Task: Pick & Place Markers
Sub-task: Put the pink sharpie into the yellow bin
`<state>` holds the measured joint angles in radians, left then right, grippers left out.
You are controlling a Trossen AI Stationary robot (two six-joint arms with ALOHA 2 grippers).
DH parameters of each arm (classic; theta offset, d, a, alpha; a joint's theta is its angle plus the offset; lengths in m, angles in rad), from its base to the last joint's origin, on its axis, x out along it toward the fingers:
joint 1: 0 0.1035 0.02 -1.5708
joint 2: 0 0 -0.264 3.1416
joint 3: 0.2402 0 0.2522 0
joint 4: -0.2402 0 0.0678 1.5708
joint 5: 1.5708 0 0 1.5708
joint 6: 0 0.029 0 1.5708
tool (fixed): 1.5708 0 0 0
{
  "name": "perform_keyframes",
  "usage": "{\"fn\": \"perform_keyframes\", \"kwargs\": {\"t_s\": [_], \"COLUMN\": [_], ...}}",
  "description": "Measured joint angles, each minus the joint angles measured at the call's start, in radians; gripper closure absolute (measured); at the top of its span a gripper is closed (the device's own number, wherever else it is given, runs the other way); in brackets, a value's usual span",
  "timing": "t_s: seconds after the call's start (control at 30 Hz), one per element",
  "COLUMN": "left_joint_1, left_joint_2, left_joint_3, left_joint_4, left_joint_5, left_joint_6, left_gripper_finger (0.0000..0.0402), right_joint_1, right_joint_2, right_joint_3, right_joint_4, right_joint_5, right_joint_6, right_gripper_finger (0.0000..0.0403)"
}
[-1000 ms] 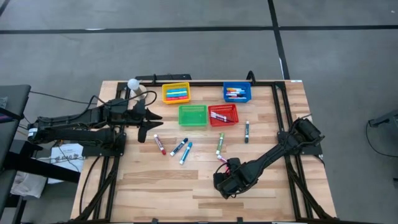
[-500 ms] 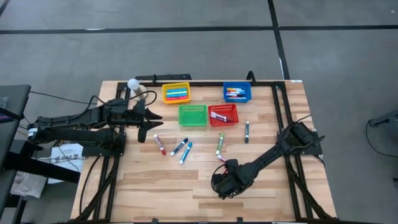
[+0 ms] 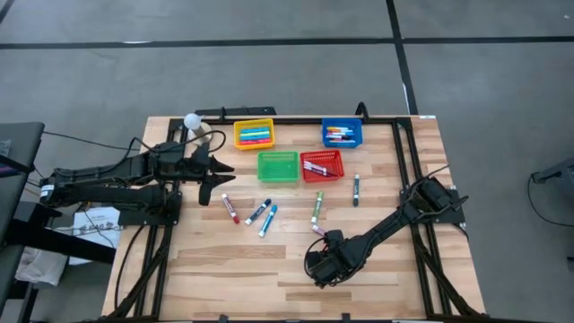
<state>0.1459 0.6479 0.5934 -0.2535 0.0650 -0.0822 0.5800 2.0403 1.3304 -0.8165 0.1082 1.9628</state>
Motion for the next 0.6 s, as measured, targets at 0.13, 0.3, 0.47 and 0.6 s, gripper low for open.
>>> {"fn": "perform_keyframes", "kwargs": {"t_s": [0.13, 0.3, 0.47, 0.6], "left_joint_1": [0.0, 0.0, 0.0, 0.0], "left_joint_2": [0.0, 0.0, 0.0, 0.0], "left_joint_3": [0.0, 0.0, 0.0, 0.0], "left_joint_4": [0.0, 0.0, 0.0, 0.0], "left_joint_5": [0.0, 0.0, 0.0, 0.0], "left_joint_6": [0.0, 0.0, 0.0, 0.0], "left_gripper_finger": [0.029, 0.029, 0.029, 0.029], "right_joint_1": [-0.001, -0.001, -0.002, -0.004], "right_joint_2": [0.0, -0.001, 0.002, 0.009], "right_joint_3": [-0.001, -0.001, 0.029, 0.067], "right_joint_4": [0.002, -0.002, 0.014, 0.031], "right_joint_5": [-0.001, -0.002, -0.002, 0.016], "right_joint_6": [0.0, -0.001, -0.041, -0.061], "right_gripper_finger": [0.0272, 0.0313, 0.0355, 0.0354]}}
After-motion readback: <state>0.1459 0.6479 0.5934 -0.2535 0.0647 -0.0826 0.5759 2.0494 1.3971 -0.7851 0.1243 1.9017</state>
